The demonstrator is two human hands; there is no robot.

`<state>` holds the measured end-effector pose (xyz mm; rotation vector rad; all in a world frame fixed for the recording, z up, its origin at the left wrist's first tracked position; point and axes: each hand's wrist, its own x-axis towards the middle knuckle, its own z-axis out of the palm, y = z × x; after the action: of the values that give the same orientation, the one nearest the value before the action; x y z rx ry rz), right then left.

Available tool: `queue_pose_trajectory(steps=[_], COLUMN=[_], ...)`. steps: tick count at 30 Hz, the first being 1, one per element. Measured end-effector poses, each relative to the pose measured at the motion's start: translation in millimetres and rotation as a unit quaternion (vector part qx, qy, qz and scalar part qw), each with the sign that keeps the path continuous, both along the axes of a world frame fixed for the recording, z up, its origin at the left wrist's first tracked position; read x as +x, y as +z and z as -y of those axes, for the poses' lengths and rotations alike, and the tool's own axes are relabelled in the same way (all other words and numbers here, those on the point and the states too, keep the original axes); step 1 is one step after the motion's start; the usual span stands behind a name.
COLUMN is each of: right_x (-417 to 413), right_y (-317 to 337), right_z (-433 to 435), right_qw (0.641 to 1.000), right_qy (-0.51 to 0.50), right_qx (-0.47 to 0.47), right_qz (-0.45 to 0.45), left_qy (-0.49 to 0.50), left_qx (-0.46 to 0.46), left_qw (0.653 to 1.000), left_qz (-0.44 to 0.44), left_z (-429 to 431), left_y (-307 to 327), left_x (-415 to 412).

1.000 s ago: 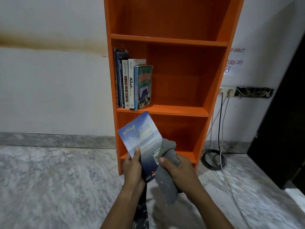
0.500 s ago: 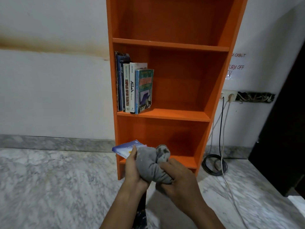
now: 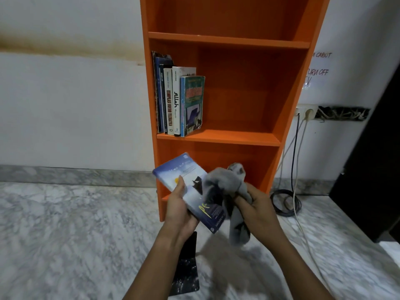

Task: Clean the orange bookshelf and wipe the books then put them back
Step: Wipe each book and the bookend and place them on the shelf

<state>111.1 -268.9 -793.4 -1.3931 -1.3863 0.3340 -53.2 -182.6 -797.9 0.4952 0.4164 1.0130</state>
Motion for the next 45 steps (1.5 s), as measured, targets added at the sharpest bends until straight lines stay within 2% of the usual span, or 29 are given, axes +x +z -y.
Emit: queue_pose_trajectory(steps=[1, 3, 6, 9, 11, 14, 18, 21, 24, 26, 28, 32, 35, 38, 41, 45], right_x=[-10, -26, -35, -30, -24, -10, -4, -5, 3, 13, 25, 45, 58, 63, 60, 49], right_y=[2, -1, -2, 11, 20, 33, 43, 56, 83, 103, 124, 168, 179, 167, 143, 118], right_z=[-3, -11, -14, -14, -14, -16, -9, -11, -22, -34, -51, -102, -138, -165, -195, -252], right_qw=[1.0, 0.995, 0.981, 0.988, 0.991, 0.985, 0.985, 0.98, 0.971, 0.966, 0.961, 0.971, 0.972, 0.966, 0.982, 0.994], right_qy=[0.01, 0.023, -0.064, -0.115, -0.132, -0.093, -0.047, -0.049, -0.083, -0.101, -0.122, -0.129, -0.173, -0.195, -0.139, -0.053], right_qx=[-0.002, -0.044, -0.059, 0.028, 0.035, 0.011, 0.03, 0.081, 0.145, 0.176, 0.19, 0.161, 0.141, 0.138, 0.099, 0.045], right_qz=[0.012, 0.092, 0.171, 0.101, 0.013, -0.144, -0.164, -0.174, -0.172, -0.158, -0.159, -0.123, -0.076, -0.095, -0.086, -0.085], left_qy=[-0.021, -0.077, -0.087, -0.118, -0.125, -0.118, -0.072, -0.115, -0.182, -0.214, -0.219, -0.114, -0.012, 0.144, 0.252, 0.329], left_qx=[0.01, 0.042, 0.086, 0.102, 0.099, 0.111, 0.139, 0.191, 0.273, 0.334, 0.374, 0.459, 0.463, 0.49, 0.498, 0.483], left_qw=[1.0, 0.996, 0.992, 0.987, 0.985, 0.981, 0.97, 0.929, 0.84, 0.8, 0.795, 0.759, 0.758, 0.694, 0.625, 0.604], left_qz=[-0.003, -0.006, -0.036, -0.044, -0.063, -0.107, -0.185, -0.294, -0.432, -0.45, -0.423, -0.447, -0.459, -0.508, -0.545, -0.542], left_z=[5, 16, 25, 31, 31, 31, 24, 19, 2, -18, -37, -71, -100, -130, -153, -183], left_y=[3, 5, 5, 9, 13, 30, 47, 72, 102, 120, 139, 176, 175, 159, 143, 122], left_x=[4, 11, 12, 9, 6, 0, -5, -8, -12, -13, -12, -1, 15, 32, 49, 70])
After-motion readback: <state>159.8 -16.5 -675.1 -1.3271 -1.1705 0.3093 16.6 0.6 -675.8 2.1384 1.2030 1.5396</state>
